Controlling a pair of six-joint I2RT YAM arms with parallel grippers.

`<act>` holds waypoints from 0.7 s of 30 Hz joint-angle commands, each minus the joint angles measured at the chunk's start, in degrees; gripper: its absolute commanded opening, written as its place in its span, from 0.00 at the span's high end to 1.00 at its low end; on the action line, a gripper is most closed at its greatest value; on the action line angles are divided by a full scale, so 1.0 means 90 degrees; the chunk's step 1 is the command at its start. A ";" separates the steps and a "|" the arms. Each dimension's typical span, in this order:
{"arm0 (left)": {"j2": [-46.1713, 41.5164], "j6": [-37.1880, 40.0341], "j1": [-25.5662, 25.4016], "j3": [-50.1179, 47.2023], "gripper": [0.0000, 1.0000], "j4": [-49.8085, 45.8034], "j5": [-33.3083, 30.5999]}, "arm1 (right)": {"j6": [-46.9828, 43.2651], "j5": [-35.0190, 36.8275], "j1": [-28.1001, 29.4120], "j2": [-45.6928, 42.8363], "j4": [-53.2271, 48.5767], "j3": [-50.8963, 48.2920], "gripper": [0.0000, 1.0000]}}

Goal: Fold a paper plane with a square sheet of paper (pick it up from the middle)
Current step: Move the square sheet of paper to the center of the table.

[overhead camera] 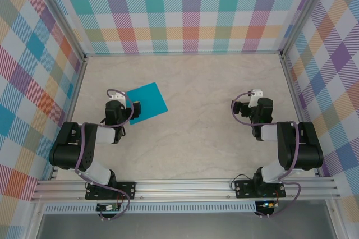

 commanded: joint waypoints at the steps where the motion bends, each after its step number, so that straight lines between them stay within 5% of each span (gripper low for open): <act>1: -0.0025 0.0043 0.0090 0.0132 0.00 -0.0004 0.0065 | -0.0006 -0.0097 -0.0013 -0.0080 0.0095 0.0134 0.00; 10: -0.0027 0.0035 0.0090 0.0132 0.00 -0.0010 0.0064 | -0.0057 -0.0126 0.0019 -0.0403 -0.0452 0.0314 0.00; 16: -0.0028 0.0040 0.0103 0.0132 0.00 -0.0011 0.0074 | 0.0504 -0.0608 0.0047 -0.1628 -0.4823 0.1986 0.00; 21: -0.0434 0.0119 0.0088 0.0198 0.00 -0.0472 0.0291 | 0.2231 -0.2047 0.0050 -0.1258 -0.6785 0.3423 0.00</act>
